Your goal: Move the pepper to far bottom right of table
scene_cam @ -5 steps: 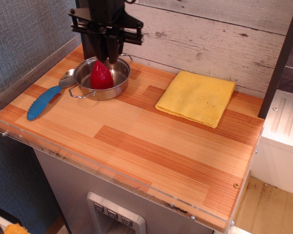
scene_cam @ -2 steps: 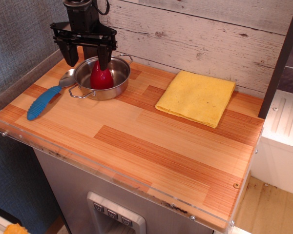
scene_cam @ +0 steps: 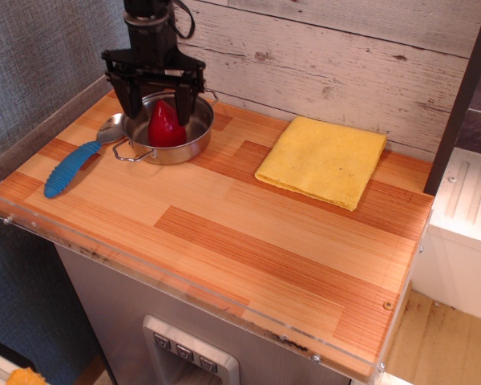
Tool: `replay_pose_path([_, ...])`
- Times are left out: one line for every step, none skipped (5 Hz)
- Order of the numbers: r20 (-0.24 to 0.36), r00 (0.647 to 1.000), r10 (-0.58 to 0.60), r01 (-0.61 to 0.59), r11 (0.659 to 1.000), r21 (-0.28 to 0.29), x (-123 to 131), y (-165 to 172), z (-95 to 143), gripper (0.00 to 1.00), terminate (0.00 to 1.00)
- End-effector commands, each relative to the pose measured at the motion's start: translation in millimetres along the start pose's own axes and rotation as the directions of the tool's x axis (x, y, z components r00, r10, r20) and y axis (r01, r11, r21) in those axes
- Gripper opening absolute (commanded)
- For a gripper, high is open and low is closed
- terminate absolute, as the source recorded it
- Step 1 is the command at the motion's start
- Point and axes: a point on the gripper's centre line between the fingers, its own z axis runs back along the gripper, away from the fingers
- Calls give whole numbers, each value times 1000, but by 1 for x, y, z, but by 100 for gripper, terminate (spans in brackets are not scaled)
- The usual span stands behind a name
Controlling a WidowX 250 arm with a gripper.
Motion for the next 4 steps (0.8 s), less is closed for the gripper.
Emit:
replay_pose_path([44, 999, 2, -2, 1000, 13, 22, -3, 2, 100, 0])
replay_pose_path([19, 1000, -6, 6, 1000, 20, 23, -7, -7, 100, 0])
replay_pose_path([8, 1000, -1, 1, 1000, 19, 20, -7, -9, 0, 0])
replay_pose_path([14, 1000, -4, 4, 1000, 17, 18, -7, -2, 0, 0])
